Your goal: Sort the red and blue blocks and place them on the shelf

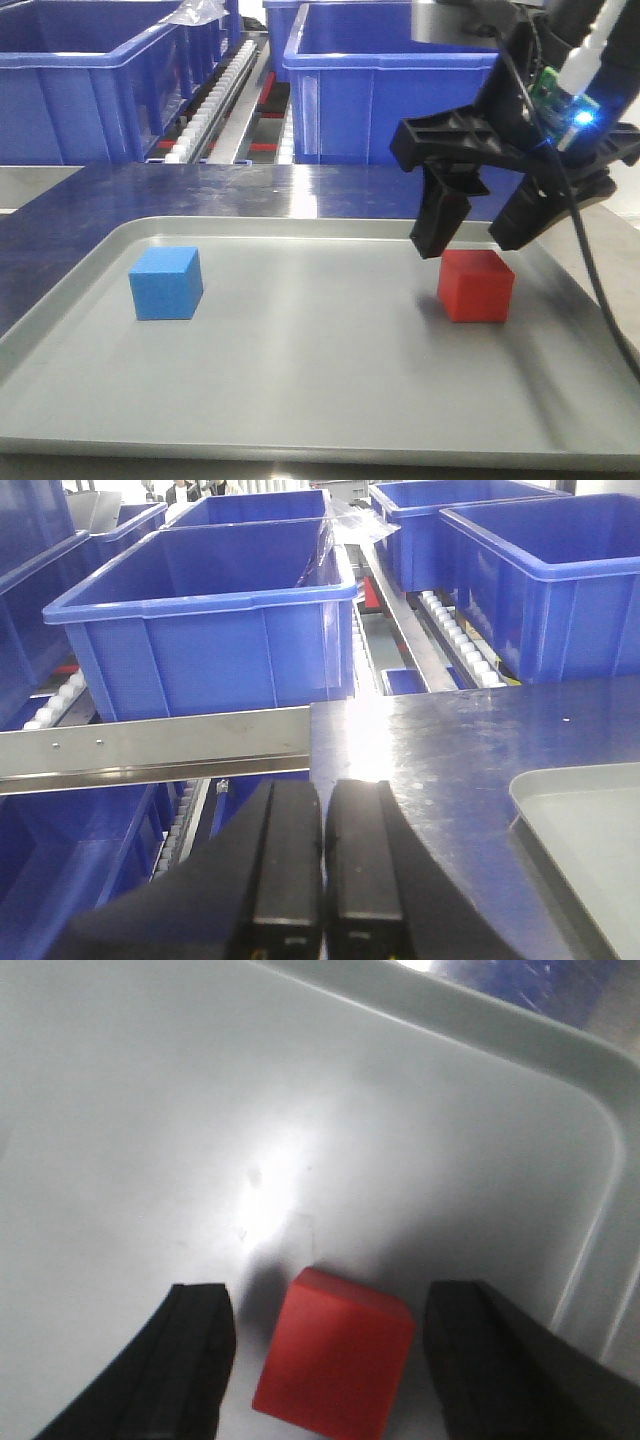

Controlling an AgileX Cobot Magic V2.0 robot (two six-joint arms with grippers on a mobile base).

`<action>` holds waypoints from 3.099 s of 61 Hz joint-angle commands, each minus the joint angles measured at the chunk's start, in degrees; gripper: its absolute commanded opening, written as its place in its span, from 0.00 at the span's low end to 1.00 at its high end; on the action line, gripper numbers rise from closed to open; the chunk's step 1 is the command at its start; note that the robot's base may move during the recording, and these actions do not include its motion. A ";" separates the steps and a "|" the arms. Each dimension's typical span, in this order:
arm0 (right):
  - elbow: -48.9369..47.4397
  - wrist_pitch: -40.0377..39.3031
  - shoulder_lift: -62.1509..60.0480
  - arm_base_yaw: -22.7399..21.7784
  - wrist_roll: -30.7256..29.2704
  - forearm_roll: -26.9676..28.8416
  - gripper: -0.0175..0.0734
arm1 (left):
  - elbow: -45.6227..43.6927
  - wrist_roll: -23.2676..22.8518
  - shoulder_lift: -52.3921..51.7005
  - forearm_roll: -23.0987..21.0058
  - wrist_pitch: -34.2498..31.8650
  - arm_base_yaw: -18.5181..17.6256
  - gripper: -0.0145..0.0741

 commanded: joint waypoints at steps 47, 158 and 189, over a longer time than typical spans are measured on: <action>-2.41 1.20 2.66 0.23 -0.54 0.06 0.61 | 2.40 -0.27 -0.97 -0.09 -4.72 -0.24 0.30; 29.36 -18.34 -52.05 -32.29 -0.59 -3.55 0.25 | 2.40 -0.27 -0.97 -0.09 -4.72 -0.24 0.30; 33.76 -20.45 -56.56 -33.62 -0.59 -3.55 0.25 | 2.40 -0.27 -0.97 -0.09 -4.72 -0.24 0.30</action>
